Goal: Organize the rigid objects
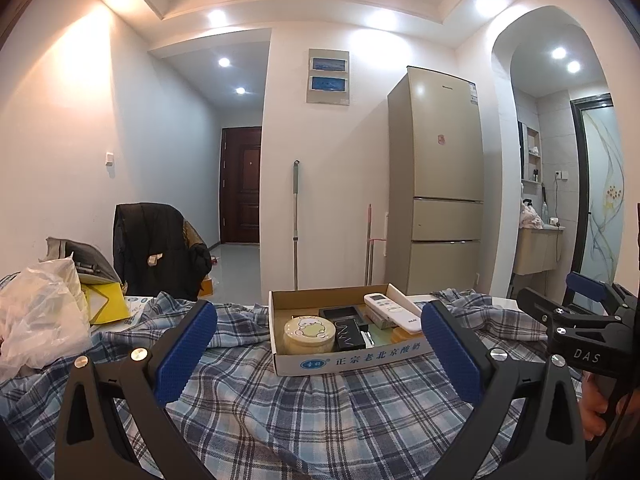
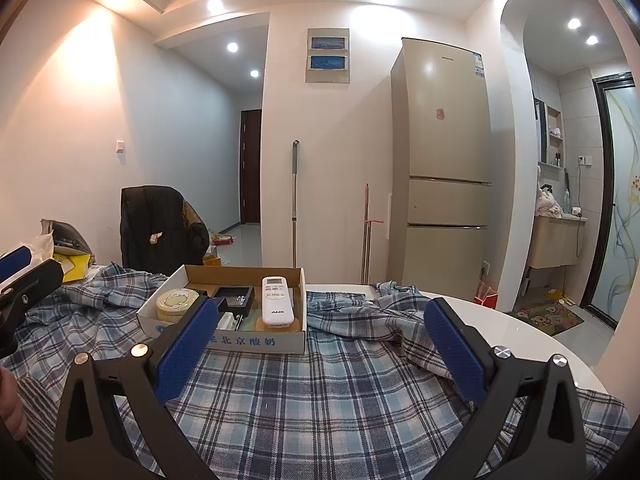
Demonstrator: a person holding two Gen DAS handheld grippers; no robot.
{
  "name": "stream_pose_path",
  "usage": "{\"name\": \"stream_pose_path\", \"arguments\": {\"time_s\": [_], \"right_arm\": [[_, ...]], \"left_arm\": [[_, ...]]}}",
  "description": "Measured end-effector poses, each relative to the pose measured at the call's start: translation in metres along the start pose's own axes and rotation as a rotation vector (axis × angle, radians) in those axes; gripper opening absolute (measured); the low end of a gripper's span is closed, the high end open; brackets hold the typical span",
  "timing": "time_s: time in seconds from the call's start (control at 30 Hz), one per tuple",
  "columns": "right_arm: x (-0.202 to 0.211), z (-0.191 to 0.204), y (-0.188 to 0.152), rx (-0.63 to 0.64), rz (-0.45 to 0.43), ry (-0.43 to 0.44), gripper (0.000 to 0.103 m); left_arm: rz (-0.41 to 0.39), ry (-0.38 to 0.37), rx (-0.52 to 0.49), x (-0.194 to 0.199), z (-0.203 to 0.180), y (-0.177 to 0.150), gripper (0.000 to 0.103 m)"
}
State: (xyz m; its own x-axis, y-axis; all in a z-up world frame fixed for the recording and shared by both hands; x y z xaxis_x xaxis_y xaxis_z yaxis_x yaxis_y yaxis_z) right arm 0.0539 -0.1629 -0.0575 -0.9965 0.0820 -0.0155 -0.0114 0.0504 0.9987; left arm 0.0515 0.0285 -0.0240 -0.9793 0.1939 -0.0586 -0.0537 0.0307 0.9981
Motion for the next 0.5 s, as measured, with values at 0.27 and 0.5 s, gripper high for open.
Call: {"name": "stream_pose_path", "arguments": {"time_s": [0.27, 0.5], "right_arm": [[-0.0002, -0.0002, 0.0001, 0.000, 0.000, 0.000, 0.103], [-0.0009, -0.0007, 0.0002, -0.001, 0.006, 0.000, 0.103]], "left_arm": [[-0.005, 0.004, -0.001, 0.0012, -0.0035, -0.0007, 0.103], [-0.015, 0.006, -0.014, 0.0047, -0.0078, 0.0014, 0.103]]}}
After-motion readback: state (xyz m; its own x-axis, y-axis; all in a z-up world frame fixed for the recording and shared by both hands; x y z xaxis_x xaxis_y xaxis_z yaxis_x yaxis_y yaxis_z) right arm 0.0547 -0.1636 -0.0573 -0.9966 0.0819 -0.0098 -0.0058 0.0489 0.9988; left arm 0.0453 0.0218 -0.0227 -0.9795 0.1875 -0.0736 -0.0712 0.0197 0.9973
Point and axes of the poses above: each gripper's, at about its wrist camera, not at the fingertips, and x roughly against the way its jaws point, z to its left, y to its top, the point moved 2 cm from there along -x, roughly the way its jaws point, and after that the axes turned 12 degrees about -z, right-handed, at the moved point
